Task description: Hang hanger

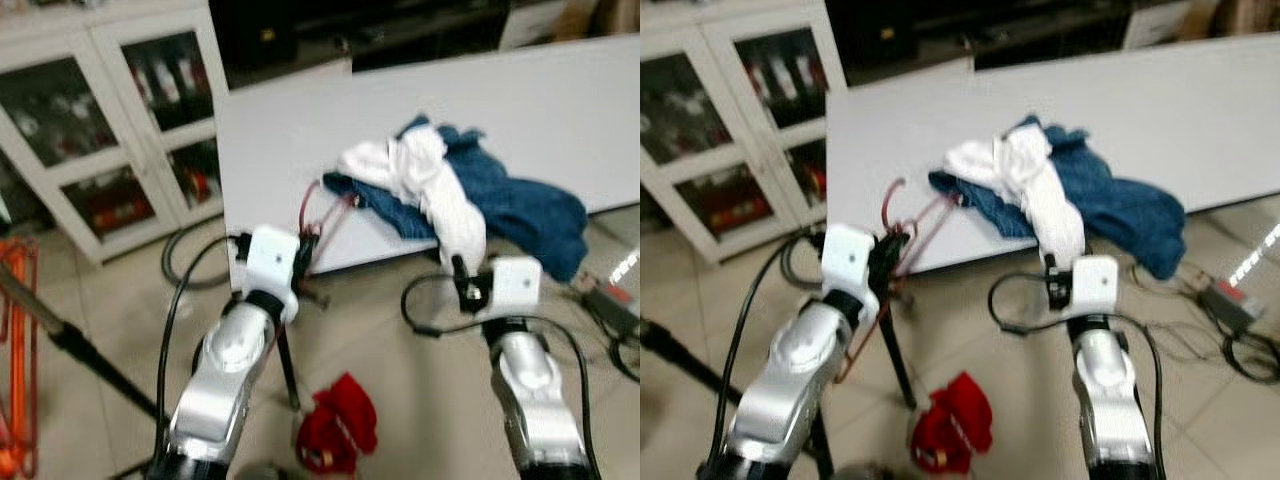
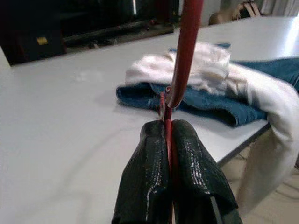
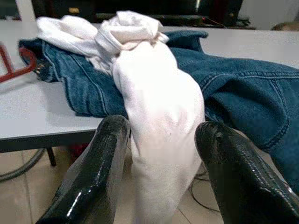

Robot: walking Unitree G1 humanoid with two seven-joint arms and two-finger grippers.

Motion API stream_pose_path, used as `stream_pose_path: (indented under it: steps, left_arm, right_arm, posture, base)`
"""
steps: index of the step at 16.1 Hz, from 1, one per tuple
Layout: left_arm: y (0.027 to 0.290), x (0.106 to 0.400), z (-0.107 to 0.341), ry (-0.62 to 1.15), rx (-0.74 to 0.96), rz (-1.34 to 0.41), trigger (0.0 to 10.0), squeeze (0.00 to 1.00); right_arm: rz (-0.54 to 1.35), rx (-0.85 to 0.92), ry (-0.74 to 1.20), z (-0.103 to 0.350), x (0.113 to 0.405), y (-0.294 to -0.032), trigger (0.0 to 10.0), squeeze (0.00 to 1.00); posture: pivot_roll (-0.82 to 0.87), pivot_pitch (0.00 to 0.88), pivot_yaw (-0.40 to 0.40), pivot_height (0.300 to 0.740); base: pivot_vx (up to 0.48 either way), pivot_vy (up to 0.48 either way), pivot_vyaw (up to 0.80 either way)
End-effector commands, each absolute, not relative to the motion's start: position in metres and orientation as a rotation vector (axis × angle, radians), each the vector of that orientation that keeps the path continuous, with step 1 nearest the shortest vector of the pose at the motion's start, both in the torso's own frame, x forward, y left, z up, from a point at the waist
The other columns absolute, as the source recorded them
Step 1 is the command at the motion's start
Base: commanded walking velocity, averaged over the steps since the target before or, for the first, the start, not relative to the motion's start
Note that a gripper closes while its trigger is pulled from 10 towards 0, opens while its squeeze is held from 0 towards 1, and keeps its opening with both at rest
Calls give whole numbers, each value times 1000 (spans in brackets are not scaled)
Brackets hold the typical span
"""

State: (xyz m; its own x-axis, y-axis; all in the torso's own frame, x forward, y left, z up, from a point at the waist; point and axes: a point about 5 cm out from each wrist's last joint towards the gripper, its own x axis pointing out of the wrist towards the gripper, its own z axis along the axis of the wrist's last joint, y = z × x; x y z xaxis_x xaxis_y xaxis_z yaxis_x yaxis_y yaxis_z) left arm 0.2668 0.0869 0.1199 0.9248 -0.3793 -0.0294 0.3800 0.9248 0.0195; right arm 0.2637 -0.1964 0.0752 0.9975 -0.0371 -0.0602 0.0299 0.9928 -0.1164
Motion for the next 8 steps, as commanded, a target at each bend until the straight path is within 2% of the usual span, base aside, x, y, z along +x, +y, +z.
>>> stream_pose_path:
  steps: [1, 4, 8]
  left_arm:
    - [90, 268, 116, 47, 13, -384, 10000, 0]
    - [85, 269, 116, 42, -28, -394, 10000, 0]
    - [81, 271, 117, 21, -13, -408, 10000, 0]
  right_arm:
    - [-27, -121, 61, 77, 268, -194, 10000, 0]
    - [-27, -115, 71, 75, 270, -194, 10000, 0]
    - [-11, -115, 72, 74, 274, -189, 10000, 0]
  posture:
    - [-46, 0, 39, 740]
    - [-51, 0, 39, 740]
    - [-47, 0, 37, 740]
  base:
    - [0, 0, 0]
    - [-286, 0, 0]
    - [0, 0, 0]
